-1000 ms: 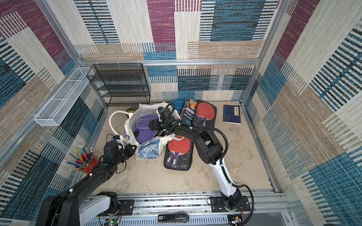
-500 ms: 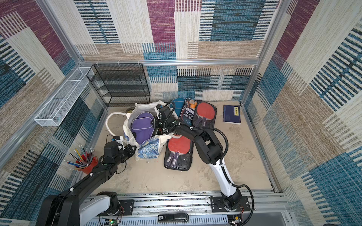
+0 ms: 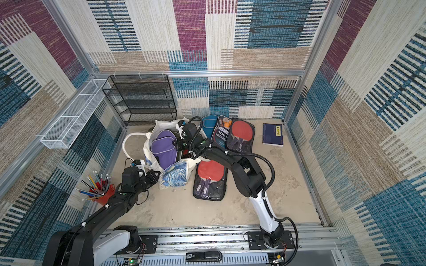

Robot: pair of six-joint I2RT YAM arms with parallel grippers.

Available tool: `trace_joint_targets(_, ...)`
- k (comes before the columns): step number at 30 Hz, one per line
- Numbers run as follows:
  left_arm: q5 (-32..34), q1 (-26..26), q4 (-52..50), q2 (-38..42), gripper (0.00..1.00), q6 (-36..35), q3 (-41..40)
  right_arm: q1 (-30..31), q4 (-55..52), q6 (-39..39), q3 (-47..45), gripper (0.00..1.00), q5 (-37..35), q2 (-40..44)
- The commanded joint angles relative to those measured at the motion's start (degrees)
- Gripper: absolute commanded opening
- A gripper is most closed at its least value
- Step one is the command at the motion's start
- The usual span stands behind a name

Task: Remove the ping pong set from the canvas bag
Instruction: Pick up the ping pong set from the canvas bag.

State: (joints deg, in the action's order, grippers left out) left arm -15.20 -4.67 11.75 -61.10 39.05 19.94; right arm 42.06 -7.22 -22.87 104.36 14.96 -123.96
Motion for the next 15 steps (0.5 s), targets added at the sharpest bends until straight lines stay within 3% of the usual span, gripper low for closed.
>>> trace_joint_targets(1,0.7,0.0,-3.3,-0.1,0.00,0.1,0.0,0.2,2.6,1.4,1.3,0.00,-0.6,2.5)
trace_joint_targets(15,2.0,0.0,-5.9,2.5,0.00,0.2,1.1,0.2,0.9,3.2,2.3,0.00,-4.3,5.9)
